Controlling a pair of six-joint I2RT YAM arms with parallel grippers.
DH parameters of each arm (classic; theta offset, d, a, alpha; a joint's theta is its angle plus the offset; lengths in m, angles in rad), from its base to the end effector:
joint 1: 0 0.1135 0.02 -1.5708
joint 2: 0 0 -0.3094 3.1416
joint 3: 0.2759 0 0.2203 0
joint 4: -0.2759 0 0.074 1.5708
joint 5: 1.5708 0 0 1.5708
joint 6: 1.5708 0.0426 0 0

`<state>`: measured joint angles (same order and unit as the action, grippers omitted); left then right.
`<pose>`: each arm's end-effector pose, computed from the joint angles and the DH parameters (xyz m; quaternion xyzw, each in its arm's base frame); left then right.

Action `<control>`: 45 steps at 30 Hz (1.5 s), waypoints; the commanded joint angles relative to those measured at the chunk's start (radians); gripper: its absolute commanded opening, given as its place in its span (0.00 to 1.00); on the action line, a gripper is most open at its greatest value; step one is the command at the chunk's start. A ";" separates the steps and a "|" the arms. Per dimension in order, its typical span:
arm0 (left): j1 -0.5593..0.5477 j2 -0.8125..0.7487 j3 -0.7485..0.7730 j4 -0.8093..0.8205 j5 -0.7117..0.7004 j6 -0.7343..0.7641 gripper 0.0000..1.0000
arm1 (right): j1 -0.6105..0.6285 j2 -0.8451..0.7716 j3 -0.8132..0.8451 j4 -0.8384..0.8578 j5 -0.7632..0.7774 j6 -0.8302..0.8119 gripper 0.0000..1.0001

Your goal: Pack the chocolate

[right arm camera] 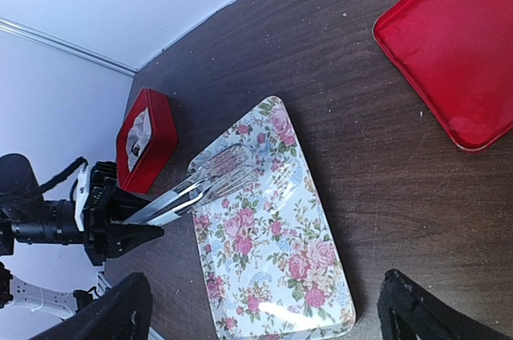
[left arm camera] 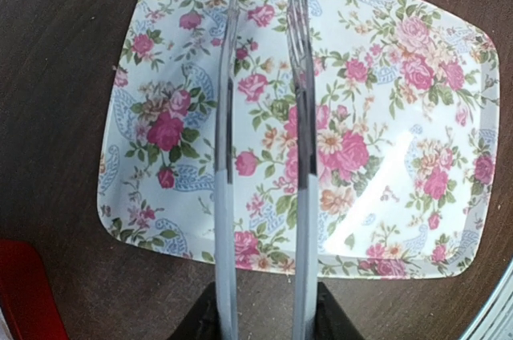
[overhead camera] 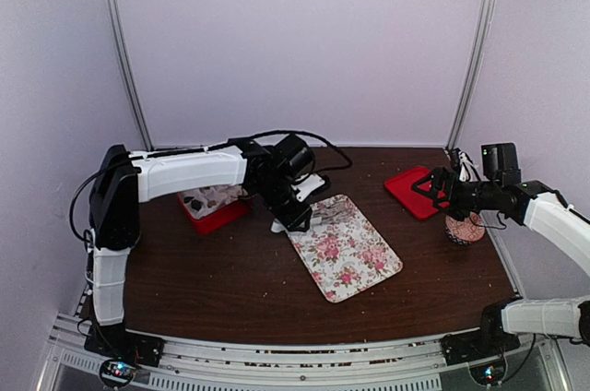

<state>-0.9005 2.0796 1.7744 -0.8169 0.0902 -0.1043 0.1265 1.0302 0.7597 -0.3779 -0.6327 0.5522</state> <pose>0.2712 -0.3483 0.2724 0.3868 0.8939 -0.1455 0.1736 0.1629 0.0461 0.3145 0.0445 0.8611 0.4035 0.3061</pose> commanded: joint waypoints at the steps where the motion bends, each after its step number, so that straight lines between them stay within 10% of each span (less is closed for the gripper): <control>1: -0.008 0.057 0.071 0.017 -0.020 -0.016 0.34 | -0.005 -0.022 -0.007 -0.008 -0.008 -0.013 1.00; 26: -0.069 0.340 0.410 -0.082 0.025 -0.027 0.34 | -0.005 0.002 0.006 -0.014 -0.006 -0.018 1.00; 45: -0.067 0.243 0.275 -0.088 0.003 0.015 0.53 | -0.005 0.006 0.041 -0.009 0.025 0.005 1.00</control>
<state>-0.9661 2.4008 2.0705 -0.9218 0.0933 -0.1051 0.1265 1.0389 0.7609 -0.3931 -0.6312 0.5484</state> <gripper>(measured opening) 0.510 0.998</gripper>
